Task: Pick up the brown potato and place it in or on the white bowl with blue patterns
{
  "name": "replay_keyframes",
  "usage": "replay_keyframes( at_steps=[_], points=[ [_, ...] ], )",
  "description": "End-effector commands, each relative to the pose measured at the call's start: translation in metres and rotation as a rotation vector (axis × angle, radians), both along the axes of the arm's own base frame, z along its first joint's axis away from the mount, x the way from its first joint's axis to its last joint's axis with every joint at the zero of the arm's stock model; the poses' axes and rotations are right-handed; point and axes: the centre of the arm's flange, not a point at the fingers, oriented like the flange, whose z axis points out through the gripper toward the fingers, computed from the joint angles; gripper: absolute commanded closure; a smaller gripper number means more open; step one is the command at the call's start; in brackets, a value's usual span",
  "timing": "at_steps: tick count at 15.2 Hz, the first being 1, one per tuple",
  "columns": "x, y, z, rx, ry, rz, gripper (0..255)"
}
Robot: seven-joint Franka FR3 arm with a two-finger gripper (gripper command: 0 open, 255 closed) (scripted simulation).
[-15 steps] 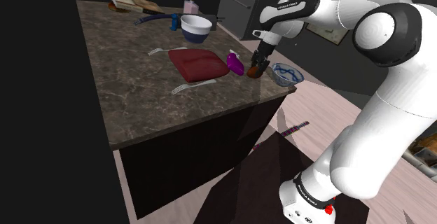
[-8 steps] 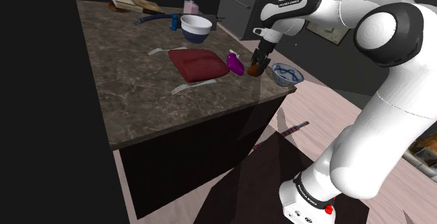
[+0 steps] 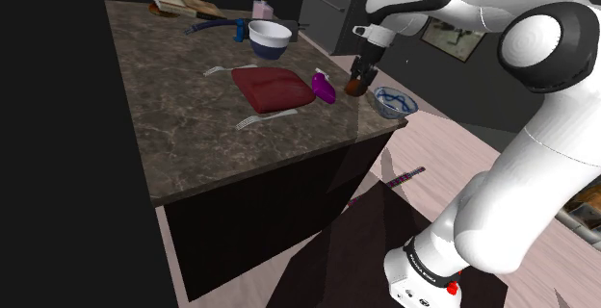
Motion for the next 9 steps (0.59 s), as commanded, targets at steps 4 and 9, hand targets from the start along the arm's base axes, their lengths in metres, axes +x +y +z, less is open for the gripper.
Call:
replay_keyframes(
  at_steps=[4, 9],
  points=[
    [0.0, 0.0, 0.027, 0.0, 0.0, 0.0, 255],
    [0.0, 0.0, 0.054, 0.0, 0.0, 0.0, 255]
  ],
)
